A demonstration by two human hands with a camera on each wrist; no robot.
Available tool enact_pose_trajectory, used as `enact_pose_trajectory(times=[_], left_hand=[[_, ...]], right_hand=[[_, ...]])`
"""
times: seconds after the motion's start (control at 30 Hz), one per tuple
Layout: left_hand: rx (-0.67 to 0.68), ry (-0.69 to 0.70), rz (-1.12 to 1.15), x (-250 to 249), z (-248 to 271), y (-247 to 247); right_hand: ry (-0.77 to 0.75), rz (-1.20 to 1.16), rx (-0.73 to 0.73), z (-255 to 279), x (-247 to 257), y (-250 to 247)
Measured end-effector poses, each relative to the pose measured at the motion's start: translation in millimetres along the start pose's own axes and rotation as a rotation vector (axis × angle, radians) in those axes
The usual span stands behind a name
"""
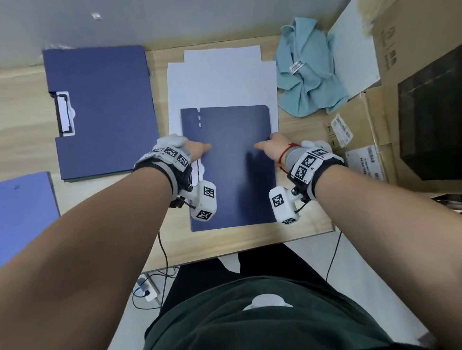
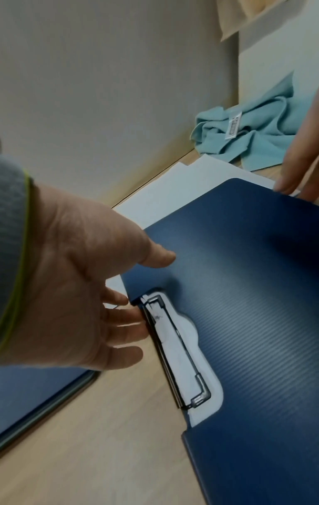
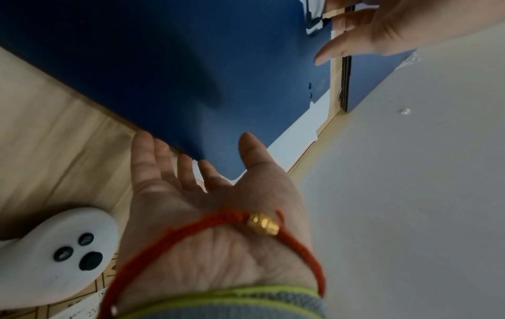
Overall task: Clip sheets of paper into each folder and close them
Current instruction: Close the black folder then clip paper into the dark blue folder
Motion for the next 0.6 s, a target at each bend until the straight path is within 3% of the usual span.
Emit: enact_pose_trajectory(times=[0.13, 0.3, 0.5, 0.6], left_hand=[[-0.006, 0.04, 0.154, 6, -17, -3], [-0.016, 0.322, 0.351, -15, -15, -17], [-0.202, 0.326, 0.451, 18, -31, -90], [-0.269, 0.31, 0.461, 40, -6, -132]], right_hand=[[0.029, -0.012, 0.001, -5, -8, -7], [-0.03, -0.063, -0.025, 10, 9, -7], [-0.097, -0.054, 0.047, 8, 44, 19], [-0.158, -0.118, 0.132, 24, 78, 46]])
Point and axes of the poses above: each hand's wrist, its own z-axis away from the middle knuckle, its own y-axis out of the palm, x = y × z, the point moved 8 cm from there along -z, towards the middle knuckle, and after that the axes turned 15 degrees about x, right-handed, at the moved point
